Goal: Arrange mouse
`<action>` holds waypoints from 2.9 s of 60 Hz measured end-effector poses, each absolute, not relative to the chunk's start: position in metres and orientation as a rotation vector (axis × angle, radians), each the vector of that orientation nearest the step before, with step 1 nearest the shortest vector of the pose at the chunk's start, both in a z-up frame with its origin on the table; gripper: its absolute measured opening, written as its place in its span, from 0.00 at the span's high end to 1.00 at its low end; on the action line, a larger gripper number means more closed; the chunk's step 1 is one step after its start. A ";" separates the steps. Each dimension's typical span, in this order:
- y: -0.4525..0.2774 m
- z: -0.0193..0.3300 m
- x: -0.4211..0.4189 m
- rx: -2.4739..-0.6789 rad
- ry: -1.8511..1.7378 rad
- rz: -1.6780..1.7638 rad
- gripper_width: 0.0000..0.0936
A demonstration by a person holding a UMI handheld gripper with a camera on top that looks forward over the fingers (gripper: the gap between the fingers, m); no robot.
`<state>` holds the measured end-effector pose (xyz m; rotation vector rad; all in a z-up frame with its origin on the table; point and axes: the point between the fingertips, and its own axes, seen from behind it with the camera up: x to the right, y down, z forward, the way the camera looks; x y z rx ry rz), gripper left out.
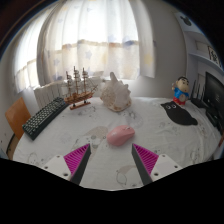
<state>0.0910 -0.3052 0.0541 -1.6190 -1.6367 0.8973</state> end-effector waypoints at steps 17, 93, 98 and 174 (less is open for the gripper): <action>-0.296 0.009 0.038 -1.654 -1.650 0.876 0.09; -0.106 0.168 -0.123 -1.569 -1.630 0.941 0.57; -0.035 0.167 -0.147 -1.556 -1.567 0.875 0.58; 0.036 0.121 0.086 -1.747 -1.666 0.625 0.09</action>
